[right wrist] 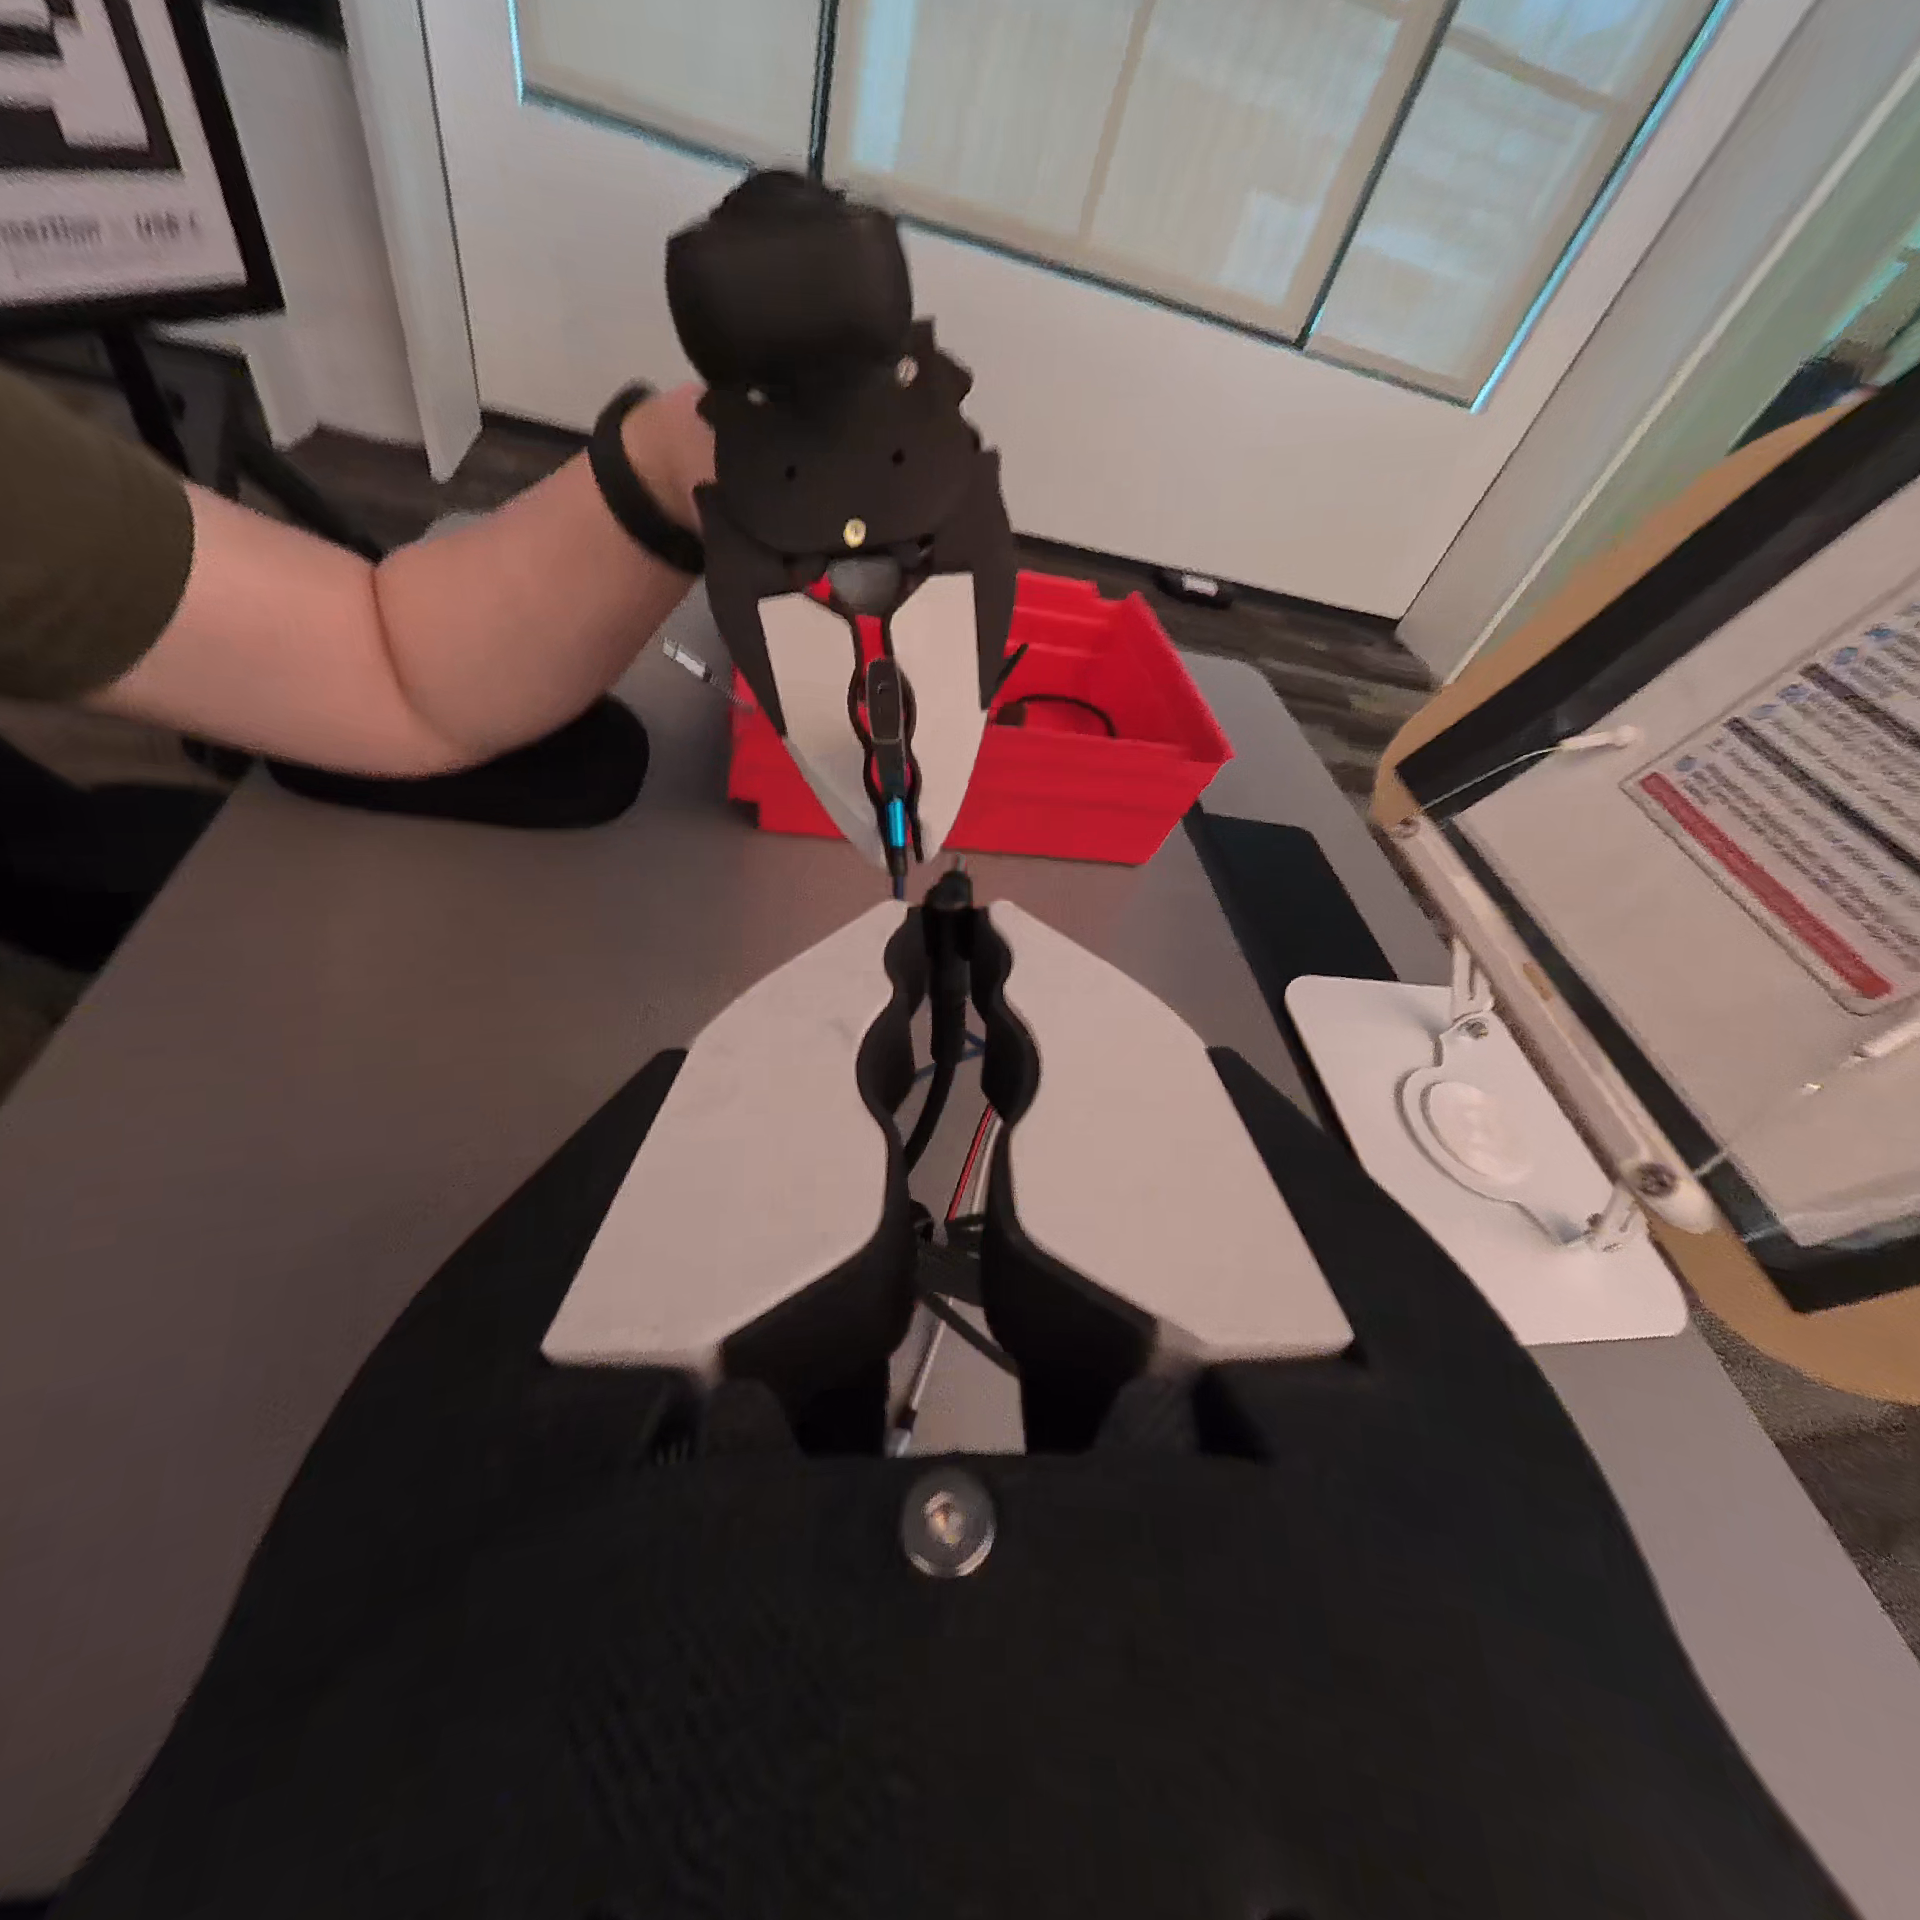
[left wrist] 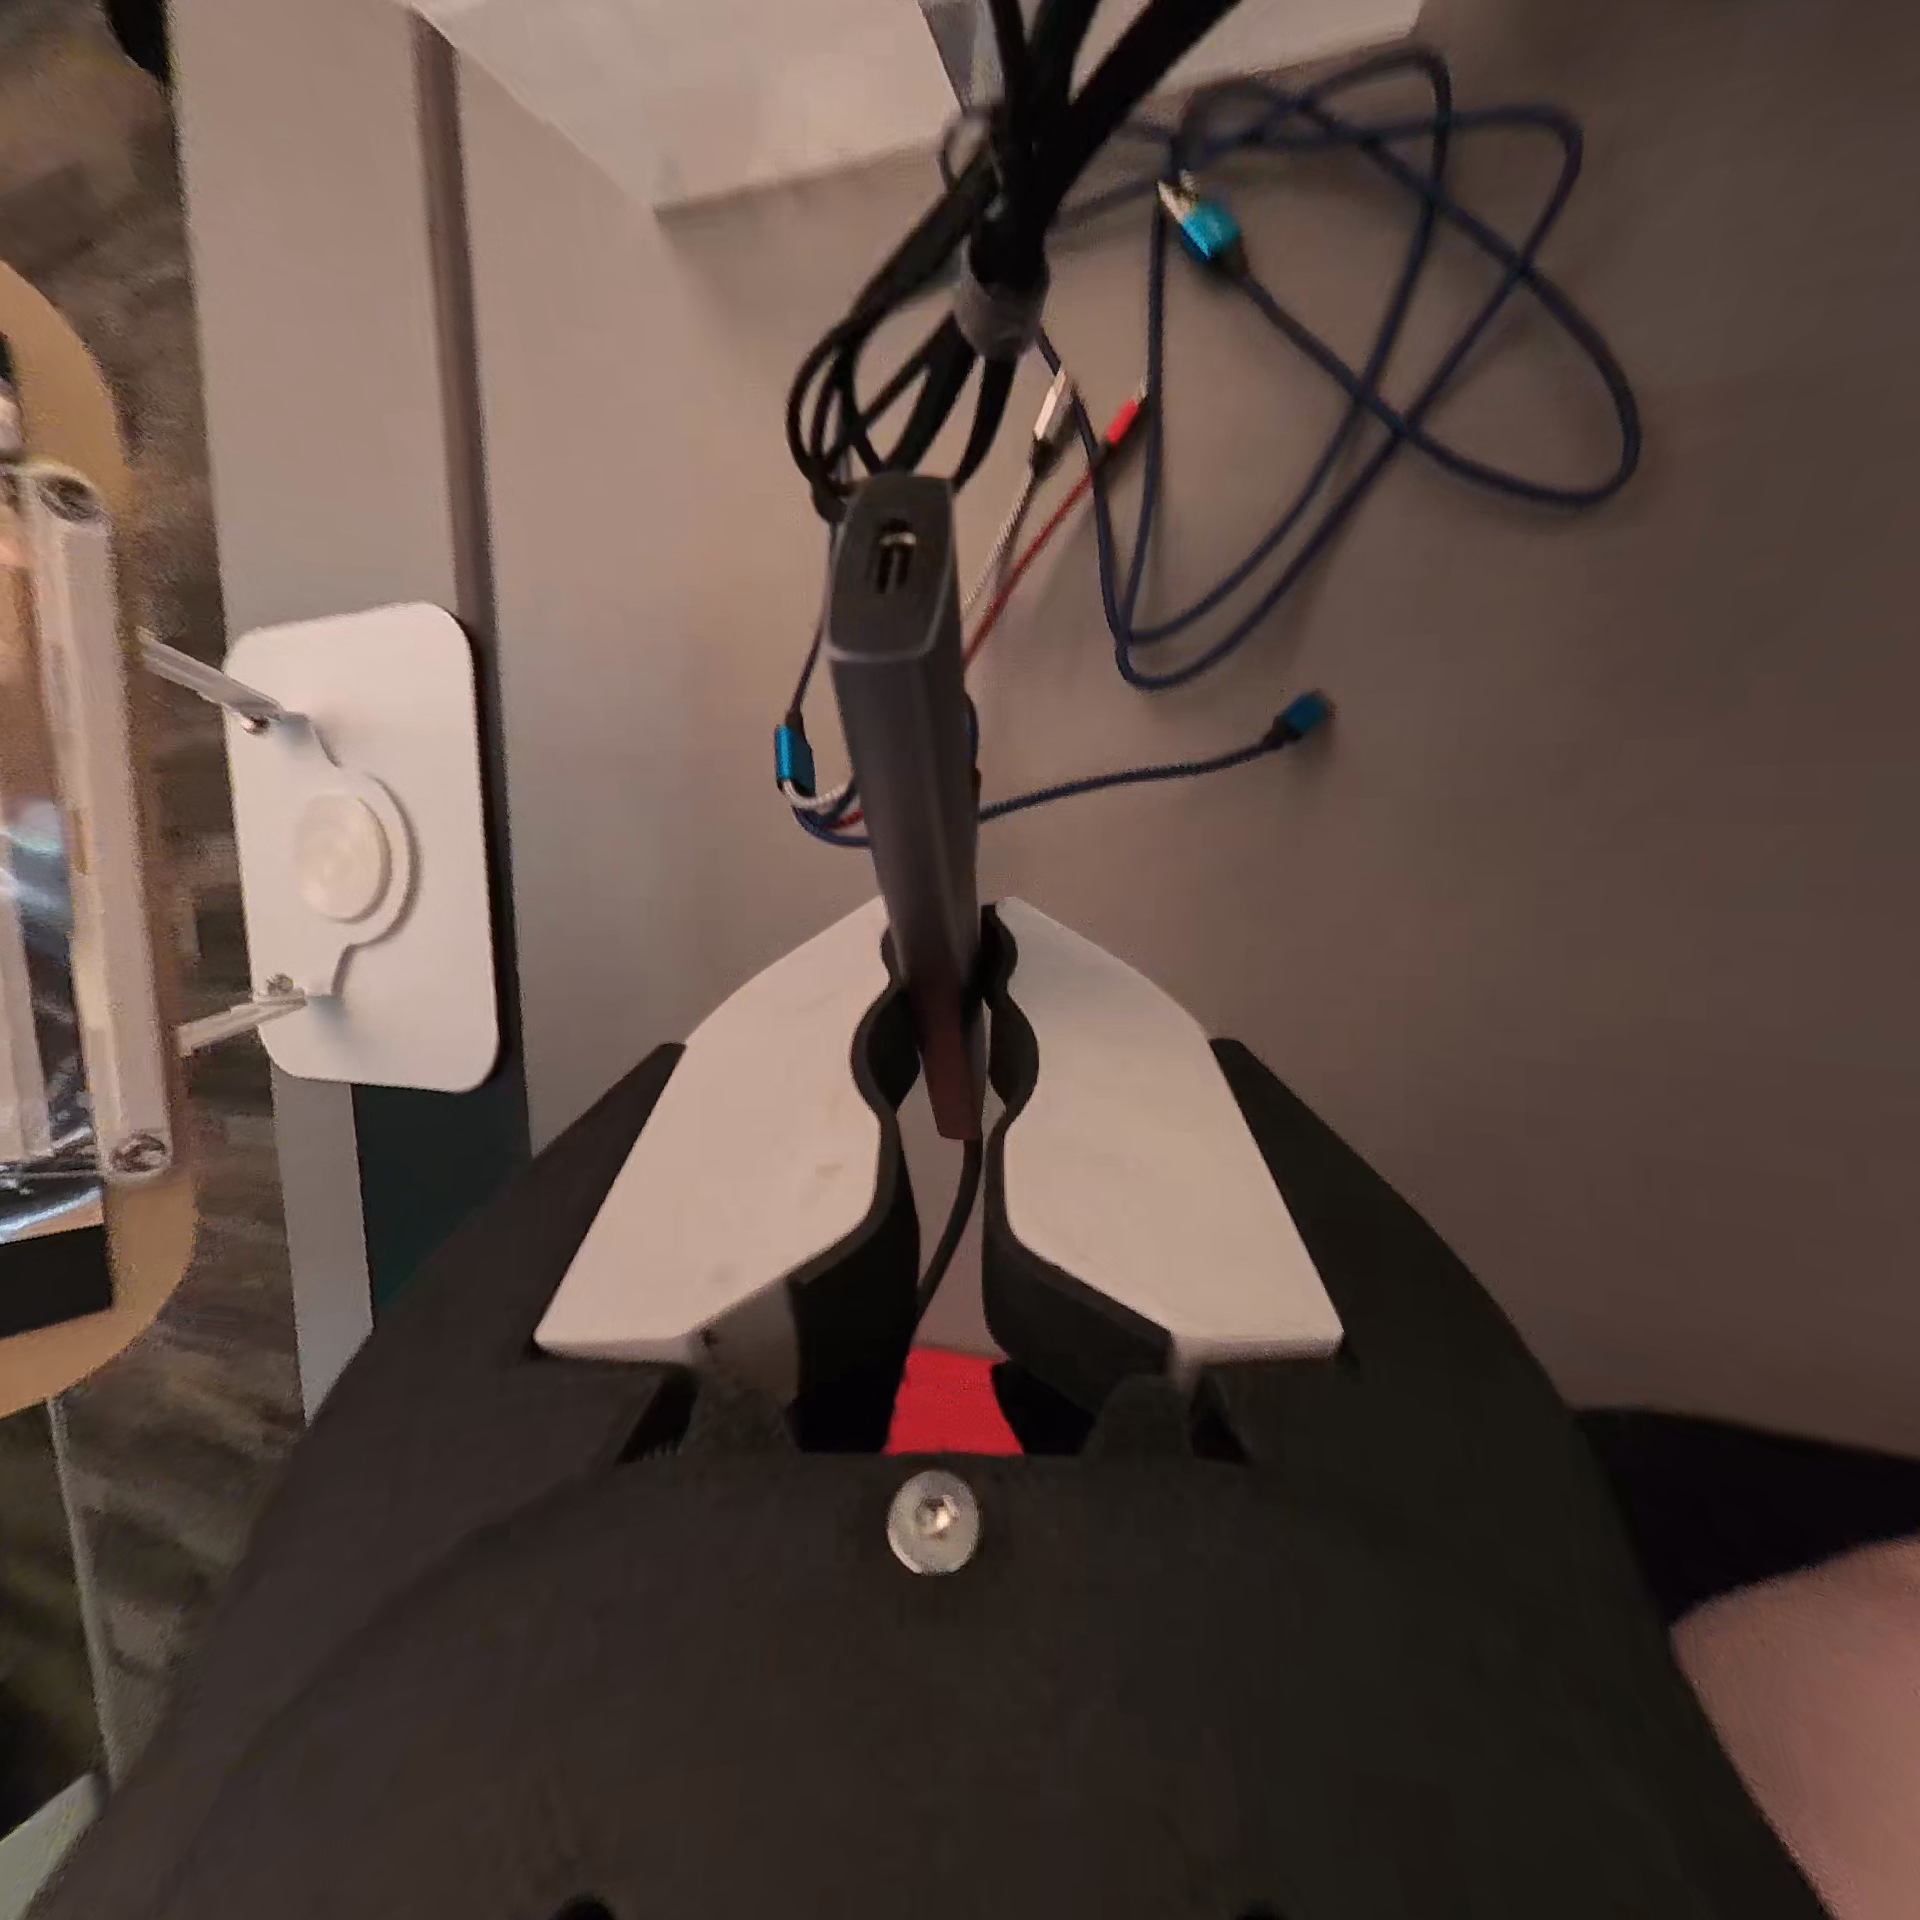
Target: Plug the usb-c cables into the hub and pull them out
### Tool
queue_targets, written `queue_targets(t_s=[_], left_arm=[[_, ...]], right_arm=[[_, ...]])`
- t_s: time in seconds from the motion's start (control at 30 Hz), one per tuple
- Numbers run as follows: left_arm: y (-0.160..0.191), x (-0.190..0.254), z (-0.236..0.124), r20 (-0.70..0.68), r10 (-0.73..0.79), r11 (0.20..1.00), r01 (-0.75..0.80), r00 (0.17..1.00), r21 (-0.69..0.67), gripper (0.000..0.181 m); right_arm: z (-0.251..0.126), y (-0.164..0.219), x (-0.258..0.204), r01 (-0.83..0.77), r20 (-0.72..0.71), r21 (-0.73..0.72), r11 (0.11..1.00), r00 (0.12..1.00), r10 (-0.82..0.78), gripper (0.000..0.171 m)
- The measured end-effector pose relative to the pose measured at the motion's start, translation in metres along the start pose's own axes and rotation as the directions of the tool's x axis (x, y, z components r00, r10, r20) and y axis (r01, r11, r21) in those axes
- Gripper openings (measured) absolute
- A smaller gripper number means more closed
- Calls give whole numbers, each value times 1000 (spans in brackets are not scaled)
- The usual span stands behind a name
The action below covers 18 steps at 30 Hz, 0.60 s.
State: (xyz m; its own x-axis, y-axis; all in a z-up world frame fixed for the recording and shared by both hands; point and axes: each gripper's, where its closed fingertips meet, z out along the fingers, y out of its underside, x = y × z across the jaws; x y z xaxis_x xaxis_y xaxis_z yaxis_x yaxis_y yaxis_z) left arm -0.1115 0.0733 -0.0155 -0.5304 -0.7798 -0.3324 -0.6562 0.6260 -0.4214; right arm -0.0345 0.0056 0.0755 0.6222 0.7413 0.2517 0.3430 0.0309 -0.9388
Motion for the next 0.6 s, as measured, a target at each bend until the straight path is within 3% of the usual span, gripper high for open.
queue_targets(t_s=[0.17, 0.37, 0.6], left_arm=[[17, 16, 3, -52, 23, 992, -29, 998, -124, 8], [13, 21, 12, -85, 36, 990, -47, 996, -130, 8], [15, 25, 25, -103, 45, 982, -63, 994, -178, 8]], right_arm=[[26, 17, -15, 12, 82, -81, 997, 997, -5, 9], [52, 21, -30, -35, 169, -71, 997, 985, 47, 9], [58, 17, -33, -54, 156, -91, 994, 985, 68, 9]])
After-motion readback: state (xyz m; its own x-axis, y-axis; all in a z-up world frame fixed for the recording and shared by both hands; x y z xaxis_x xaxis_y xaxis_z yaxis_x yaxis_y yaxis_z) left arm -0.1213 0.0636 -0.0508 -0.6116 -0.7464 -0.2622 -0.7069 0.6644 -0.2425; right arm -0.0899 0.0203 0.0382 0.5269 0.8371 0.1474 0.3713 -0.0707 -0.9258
